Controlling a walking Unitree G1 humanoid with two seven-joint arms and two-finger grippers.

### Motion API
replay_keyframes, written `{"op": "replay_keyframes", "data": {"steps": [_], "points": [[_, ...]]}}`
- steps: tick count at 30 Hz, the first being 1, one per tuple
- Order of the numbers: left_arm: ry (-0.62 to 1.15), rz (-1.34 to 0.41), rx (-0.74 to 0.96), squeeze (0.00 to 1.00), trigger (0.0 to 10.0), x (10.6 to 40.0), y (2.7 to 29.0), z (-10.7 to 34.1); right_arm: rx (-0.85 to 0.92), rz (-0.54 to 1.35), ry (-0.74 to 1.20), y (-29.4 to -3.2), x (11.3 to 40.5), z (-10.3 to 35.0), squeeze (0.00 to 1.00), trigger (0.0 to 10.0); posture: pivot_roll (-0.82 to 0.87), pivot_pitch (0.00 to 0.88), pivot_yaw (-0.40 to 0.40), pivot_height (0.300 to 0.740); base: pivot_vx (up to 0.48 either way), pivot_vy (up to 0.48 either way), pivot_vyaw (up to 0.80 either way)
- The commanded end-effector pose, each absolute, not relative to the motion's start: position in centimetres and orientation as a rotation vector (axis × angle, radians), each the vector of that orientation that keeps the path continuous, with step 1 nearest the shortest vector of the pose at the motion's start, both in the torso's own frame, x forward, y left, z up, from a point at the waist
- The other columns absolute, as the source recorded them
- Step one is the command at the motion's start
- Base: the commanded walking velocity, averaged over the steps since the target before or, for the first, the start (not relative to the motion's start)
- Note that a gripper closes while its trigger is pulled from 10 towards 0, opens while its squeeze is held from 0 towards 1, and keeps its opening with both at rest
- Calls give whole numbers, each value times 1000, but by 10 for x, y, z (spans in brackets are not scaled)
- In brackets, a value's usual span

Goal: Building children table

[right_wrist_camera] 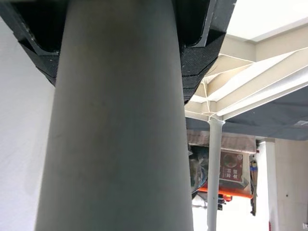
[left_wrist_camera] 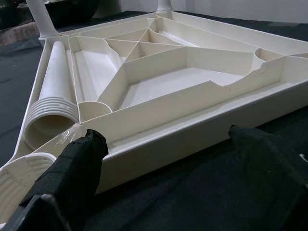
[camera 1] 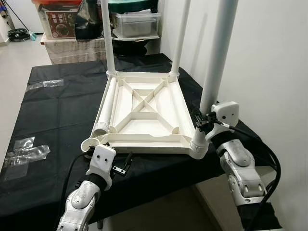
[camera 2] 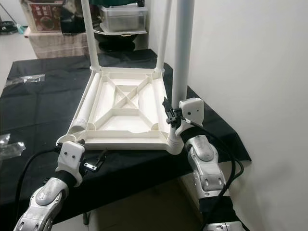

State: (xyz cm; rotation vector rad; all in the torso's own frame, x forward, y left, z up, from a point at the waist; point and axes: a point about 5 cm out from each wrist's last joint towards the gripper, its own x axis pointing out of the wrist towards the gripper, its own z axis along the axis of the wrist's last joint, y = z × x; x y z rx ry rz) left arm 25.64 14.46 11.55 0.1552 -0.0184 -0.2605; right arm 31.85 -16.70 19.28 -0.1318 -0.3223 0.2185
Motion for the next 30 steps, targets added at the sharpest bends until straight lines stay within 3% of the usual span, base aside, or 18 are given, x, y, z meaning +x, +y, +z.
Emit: {"op": "replay_keyframes", "data": {"steps": [1,25,30], "points": [[-15,-262,164,0,10000,257,144,114,-131,181,-306,-173,318,185,0,10000,25,0,-69,740,0,0,0],[-21,-269,169,0,10000,257,144,115,-155,209,-352,-157,325,183,0,10000,39,0,-69,740,0,0,0],[-14,-262,171,0,10000,255,147,115,-112,192,-280,-160,326,170,0,10000,37,0,-69,740,0,0,0]]}}
